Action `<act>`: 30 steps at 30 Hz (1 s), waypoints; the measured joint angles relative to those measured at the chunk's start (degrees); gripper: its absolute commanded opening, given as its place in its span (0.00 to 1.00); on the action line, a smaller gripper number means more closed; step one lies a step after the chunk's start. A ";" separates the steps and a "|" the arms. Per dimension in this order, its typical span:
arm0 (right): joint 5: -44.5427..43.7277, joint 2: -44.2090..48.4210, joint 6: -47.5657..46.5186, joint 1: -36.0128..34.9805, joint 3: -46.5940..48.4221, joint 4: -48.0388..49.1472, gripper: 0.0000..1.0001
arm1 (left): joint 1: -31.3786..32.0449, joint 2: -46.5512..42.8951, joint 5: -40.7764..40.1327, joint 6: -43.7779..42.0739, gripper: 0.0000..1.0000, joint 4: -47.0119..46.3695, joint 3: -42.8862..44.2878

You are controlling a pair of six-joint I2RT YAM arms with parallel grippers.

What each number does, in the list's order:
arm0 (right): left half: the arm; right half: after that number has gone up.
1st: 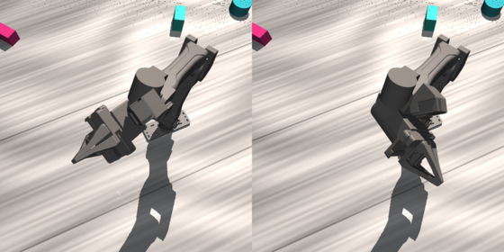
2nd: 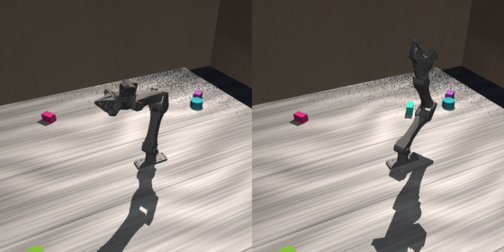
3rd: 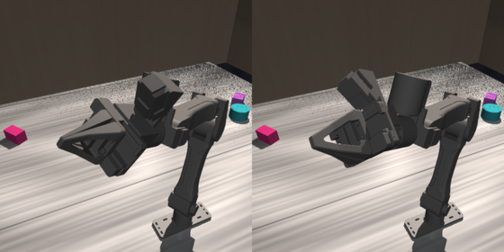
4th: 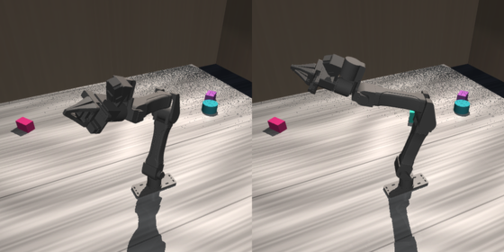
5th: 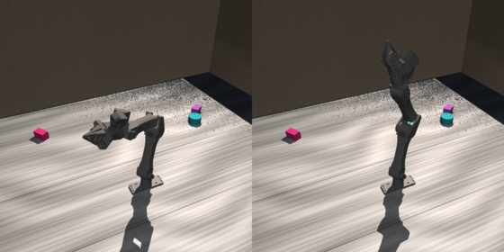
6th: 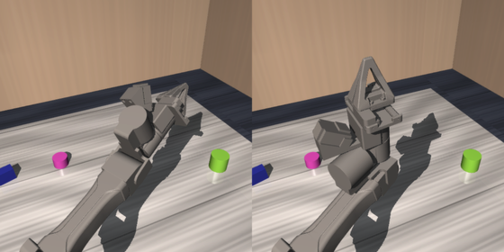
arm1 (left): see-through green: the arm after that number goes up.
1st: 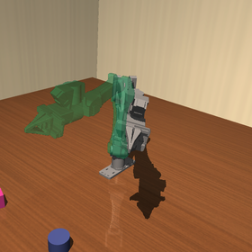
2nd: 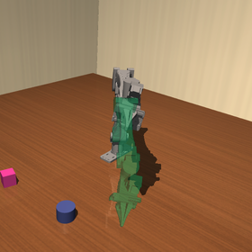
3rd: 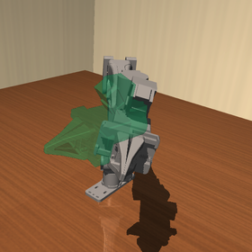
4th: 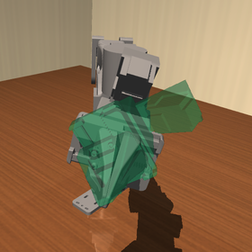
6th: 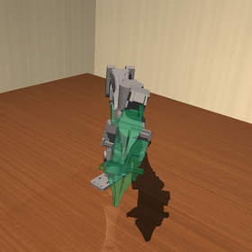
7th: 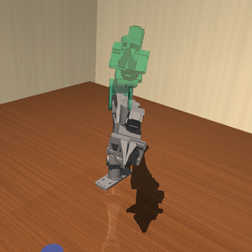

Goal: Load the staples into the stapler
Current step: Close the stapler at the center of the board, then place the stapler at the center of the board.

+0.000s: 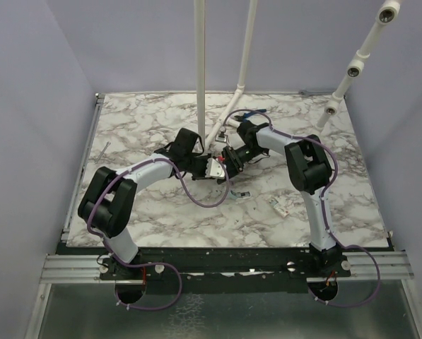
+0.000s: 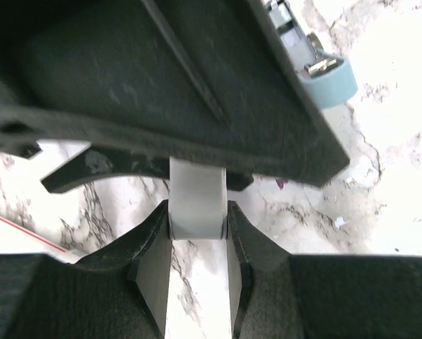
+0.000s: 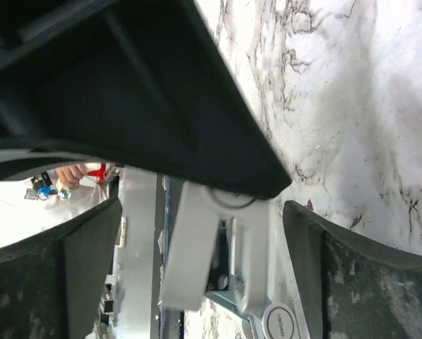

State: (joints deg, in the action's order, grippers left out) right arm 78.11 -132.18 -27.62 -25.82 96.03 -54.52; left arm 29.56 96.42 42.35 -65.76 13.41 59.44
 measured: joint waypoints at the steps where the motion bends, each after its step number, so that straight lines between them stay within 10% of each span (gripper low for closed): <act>1: -0.07 0.17 -0.02 0.00 0.00 0.11 1.00 | -0.37 0.02 -0.15 -0.11 0.00 0.44 -0.17; 17: -18.84 16.87 2.16 0.55 -10.51 10.69 1.00 | -7.50 1.16 -3.17 -5.46 0.01 17.77 0.17; 30: -30.38 27.10 -2.47 1.16 -24.59 18.27 0.96 | -7.45 4.33 -4.96 -4.85 0.53 21.29 0.68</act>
State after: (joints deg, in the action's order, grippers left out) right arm 47.72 -105.08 -30.09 -24.67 71.44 -36.25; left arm 22.11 100.75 37.39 -70.61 34.70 60.12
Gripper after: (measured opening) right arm 0.963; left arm 0.402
